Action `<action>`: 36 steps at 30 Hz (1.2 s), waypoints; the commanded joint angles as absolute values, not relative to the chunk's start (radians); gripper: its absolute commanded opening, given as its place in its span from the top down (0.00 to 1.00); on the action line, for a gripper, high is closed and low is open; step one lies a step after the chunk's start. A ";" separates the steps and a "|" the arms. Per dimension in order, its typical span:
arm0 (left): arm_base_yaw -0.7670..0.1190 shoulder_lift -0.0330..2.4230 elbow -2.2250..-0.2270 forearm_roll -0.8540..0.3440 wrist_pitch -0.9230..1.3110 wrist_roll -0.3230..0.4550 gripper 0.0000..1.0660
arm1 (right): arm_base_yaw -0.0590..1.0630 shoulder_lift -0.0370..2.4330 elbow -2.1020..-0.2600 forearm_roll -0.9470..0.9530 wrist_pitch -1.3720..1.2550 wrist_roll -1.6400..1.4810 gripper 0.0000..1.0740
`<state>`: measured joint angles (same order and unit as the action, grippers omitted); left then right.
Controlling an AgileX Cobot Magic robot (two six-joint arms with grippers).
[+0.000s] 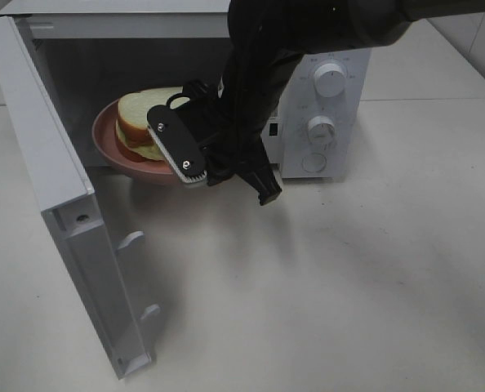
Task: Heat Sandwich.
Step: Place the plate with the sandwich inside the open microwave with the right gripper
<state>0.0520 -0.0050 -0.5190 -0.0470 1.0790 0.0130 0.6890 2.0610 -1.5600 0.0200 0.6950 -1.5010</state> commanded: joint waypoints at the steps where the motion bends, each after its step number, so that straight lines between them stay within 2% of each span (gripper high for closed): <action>1: 0.047 -0.021 -0.517 -0.053 1.070 0.011 0.10 | 0.687 2.101 -1.638 0.000 0.705 -1.436 1.00; 18: 0.047 -0.021 -0.517 -0.053 1.070 0.011 0.10 | 0.687 2.261 -1.906 -0.059 0.733 -1.306 1.00; 36: 0.047 -0.021 -0.517 -0.053 1.070 0.011 0.10 | 0.674 2.391 -2.056 -0.083 0.729 -1.269 0.99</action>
